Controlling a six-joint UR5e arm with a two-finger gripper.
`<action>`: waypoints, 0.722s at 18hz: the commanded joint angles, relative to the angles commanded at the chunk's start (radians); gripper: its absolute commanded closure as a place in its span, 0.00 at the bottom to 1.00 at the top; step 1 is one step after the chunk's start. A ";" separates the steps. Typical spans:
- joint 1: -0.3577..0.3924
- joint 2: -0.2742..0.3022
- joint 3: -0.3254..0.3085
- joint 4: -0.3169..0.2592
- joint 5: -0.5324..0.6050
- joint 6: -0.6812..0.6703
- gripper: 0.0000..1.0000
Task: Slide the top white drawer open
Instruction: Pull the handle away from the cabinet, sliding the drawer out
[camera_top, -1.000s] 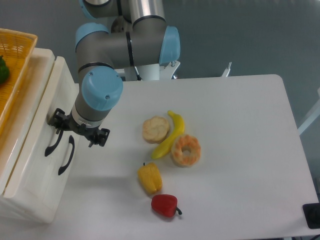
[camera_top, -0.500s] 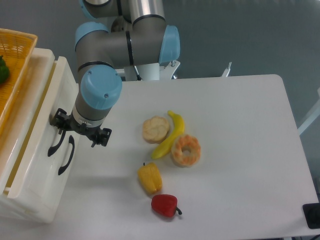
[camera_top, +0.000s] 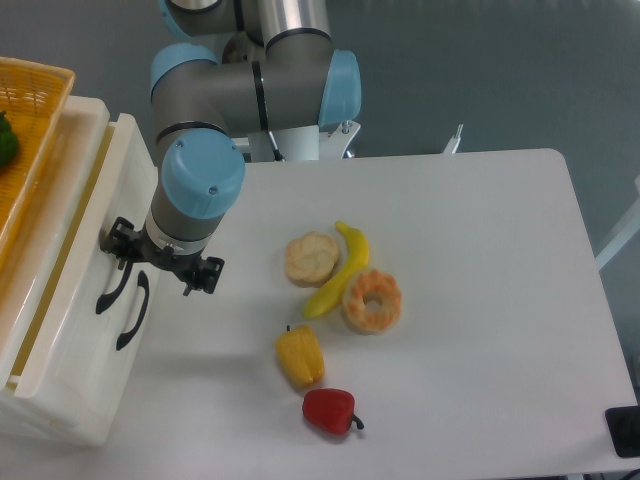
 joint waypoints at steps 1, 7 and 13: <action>0.002 0.000 0.000 0.000 0.000 0.000 0.00; 0.011 0.002 0.002 -0.005 0.044 0.011 0.00; 0.028 0.002 0.008 -0.005 0.044 0.012 0.00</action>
